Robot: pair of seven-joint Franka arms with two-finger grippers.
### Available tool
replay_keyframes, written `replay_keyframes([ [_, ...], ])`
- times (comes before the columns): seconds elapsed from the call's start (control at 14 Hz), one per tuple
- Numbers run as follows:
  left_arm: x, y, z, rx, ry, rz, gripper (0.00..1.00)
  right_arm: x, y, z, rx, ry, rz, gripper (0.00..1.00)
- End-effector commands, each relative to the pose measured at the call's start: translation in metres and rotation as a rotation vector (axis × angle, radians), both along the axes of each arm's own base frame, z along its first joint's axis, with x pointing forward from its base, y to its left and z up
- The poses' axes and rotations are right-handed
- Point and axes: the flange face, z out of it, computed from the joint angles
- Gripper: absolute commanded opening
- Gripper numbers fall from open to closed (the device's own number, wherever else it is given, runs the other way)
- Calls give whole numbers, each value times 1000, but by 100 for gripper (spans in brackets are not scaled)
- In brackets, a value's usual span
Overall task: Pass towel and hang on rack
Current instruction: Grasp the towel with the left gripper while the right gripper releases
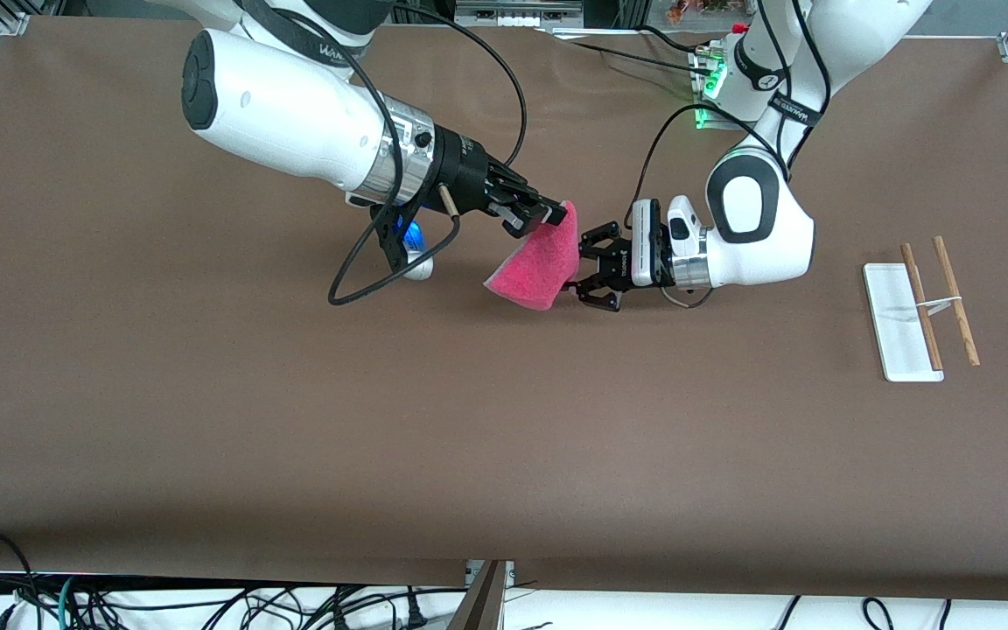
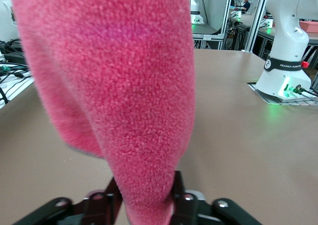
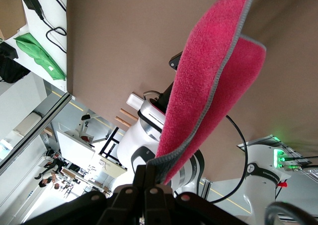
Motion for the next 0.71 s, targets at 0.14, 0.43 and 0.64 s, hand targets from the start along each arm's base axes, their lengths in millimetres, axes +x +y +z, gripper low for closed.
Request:
replay_keyframes([
  [0.14,-3,0,-13,-30,11,15,0,3,2,5,21,10,-5,0],
  [0.43,4,5,-6,-32,-14,22,0,3,2,5,20,13,-6,0],
  [0.64,9,16,-5,-29,-19,40,0,3,2,5,20,11,-5,0],
])
